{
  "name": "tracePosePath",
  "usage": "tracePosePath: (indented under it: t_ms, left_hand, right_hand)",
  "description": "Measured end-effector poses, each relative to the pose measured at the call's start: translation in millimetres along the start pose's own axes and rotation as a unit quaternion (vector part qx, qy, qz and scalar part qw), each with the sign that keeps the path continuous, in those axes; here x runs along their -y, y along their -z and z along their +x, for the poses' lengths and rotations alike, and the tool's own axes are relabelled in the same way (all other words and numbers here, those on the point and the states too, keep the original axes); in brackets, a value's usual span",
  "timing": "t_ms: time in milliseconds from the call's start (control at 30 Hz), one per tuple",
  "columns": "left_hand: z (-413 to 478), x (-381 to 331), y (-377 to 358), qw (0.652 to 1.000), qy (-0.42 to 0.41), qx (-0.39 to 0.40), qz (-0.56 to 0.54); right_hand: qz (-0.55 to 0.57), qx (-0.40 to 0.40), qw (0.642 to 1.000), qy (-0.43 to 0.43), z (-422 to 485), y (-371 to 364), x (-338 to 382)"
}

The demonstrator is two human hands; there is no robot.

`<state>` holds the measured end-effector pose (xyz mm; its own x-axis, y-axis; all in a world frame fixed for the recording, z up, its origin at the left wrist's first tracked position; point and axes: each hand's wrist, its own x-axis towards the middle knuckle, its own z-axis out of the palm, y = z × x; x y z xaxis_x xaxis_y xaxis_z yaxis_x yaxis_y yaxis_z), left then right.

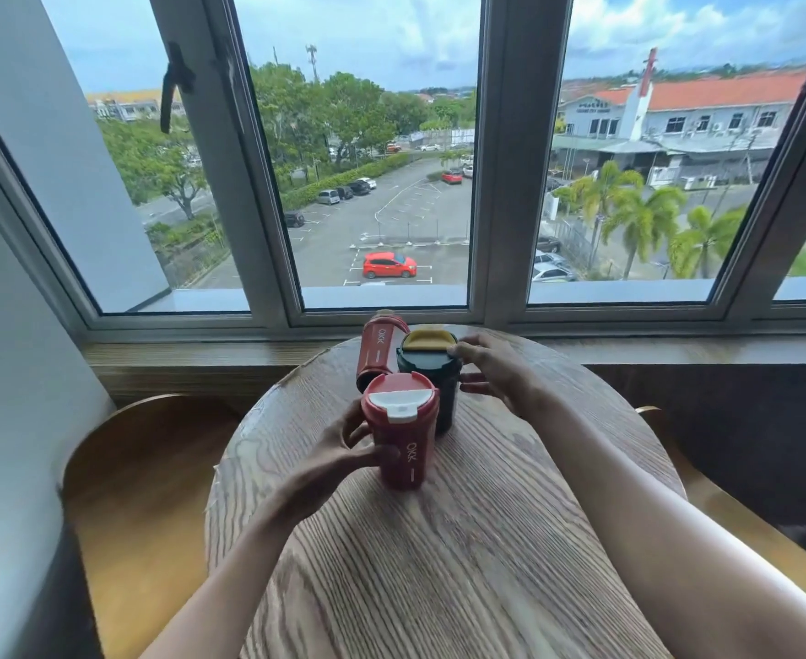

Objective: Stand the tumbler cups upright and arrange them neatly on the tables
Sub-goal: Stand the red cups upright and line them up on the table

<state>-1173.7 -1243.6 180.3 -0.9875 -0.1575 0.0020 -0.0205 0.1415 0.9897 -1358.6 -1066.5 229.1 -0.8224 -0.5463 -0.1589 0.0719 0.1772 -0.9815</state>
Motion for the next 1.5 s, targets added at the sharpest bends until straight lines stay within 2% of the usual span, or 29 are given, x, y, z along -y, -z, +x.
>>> tracePosePath:
  t_ms: [133, 267, 433, 500, 600, 667, 800, 1033, 1100, 1200, 1333, 1500]
  left_hand:
    - [-0.4, -0.4, 4.7, 1.0, 0.009, 0.027, 0.013]
    - [-3.7, -0.8, 6.9, 0.998, 0.014, 0.064, -0.024]
    - [6.5, -25.5, 11.2, 0.999, 0.001, -0.015, -0.049]
    - [17.2, -40.9, 14.3, 0.999, -0.006, -0.033, -0.028]
    - [31.7, -57.0, 17.4, 1.0, 0.025, 0.011, 0.012]
    - [38.2, -60.7, 19.1, 0.997, 0.046, 0.047, 0.03]
    - [47.5, -56.1, 21.0, 0.997, 0.054, 0.048, 0.017]
    - [53.6, -40.3, 20.9, 0.994, 0.085, 0.048, -0.058]
    - [54.6, -37.0, 22.0, 0.992, 0.091, 0.049, -0.07]
    - [54.3, -32.3, 23.8, 0.991, 0.09, 0.048, -0.083]
    - [53.7, -29.1, 25.7, 0.992, 0.089, 0.052, -0.074]
    - [52.2, -30.6, 25.1, 0.992, 0.094, 0.044, -0.076]
  right_hand:
    - [-0.008, -0.006, 1.0, -0.014, 0.8, 0.0, -1.8]
    - [-0.02, -0.005, 1.0, -0.014, 0.3, 2.9, -1.9]
    - [-0.064, 0.003, 0.998, -0.013, 5.8, 10.8, 4.4]
    - [-0.078, -0.029, 0.997, 0.006, 13.4, 12.7, 13.3]
    - [-0.118, -0.063, 0.99, 0.042, 37.2, 10.3, 28.0]
    - [-0.171, -0.045, 0.983, 0.056, 61.0, 4.3, 38.3]
    - [-0.265, 0.032, 0.962, 0.051, 109.8, -15.5, 58.2]
    - [-0.352, 0.187, 0.914, -0.071, 171.2, -35.0, 62.5]
    - [-0.339, 0.232, 0.906, -0.096, 188.6, -37.6, 53.7]
    - [-0.303, 0.253, 0.913, -0.107, 208.9, -42.9, 35.9]
    - [-0.246, 0.246, 0.935, -0.077, 201.0, -46.2, 31.9]
    - [-0.164, 0.188, 0.968, -0.015, 186.2, -36.3, 30.6]
